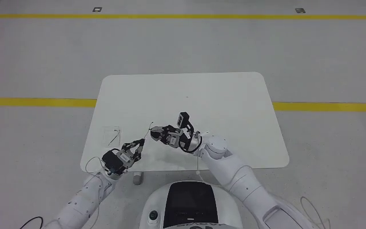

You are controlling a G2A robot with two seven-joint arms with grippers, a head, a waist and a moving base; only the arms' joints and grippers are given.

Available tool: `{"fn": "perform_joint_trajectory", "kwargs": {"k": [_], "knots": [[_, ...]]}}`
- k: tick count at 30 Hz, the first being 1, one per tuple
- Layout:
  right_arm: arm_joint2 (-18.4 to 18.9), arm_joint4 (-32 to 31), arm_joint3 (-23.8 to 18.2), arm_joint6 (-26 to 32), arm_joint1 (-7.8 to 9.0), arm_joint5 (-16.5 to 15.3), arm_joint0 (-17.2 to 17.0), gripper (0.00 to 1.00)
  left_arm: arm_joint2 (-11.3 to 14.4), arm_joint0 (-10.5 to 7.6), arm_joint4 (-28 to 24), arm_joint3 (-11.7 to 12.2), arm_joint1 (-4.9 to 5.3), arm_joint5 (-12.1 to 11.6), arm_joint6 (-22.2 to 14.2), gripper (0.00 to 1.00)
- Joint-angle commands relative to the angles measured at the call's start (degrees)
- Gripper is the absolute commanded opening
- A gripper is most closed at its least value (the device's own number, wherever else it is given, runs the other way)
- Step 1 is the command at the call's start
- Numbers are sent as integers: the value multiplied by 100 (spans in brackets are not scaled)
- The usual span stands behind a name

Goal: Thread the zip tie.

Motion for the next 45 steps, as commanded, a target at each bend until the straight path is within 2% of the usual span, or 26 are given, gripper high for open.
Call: {"fn": "perform_joint_trajectory", "kwargs": {"k": [1, 45], "knots": [[21, 10, -11, -1, 6, -21, -9, 0, -2, 2, 3, -1, -1, 4, 0, 0], [197, 63, -272, -91, 100, -170, -215, 0, -42, 38, 55, -9, -12, -21, 8, 0]]}}
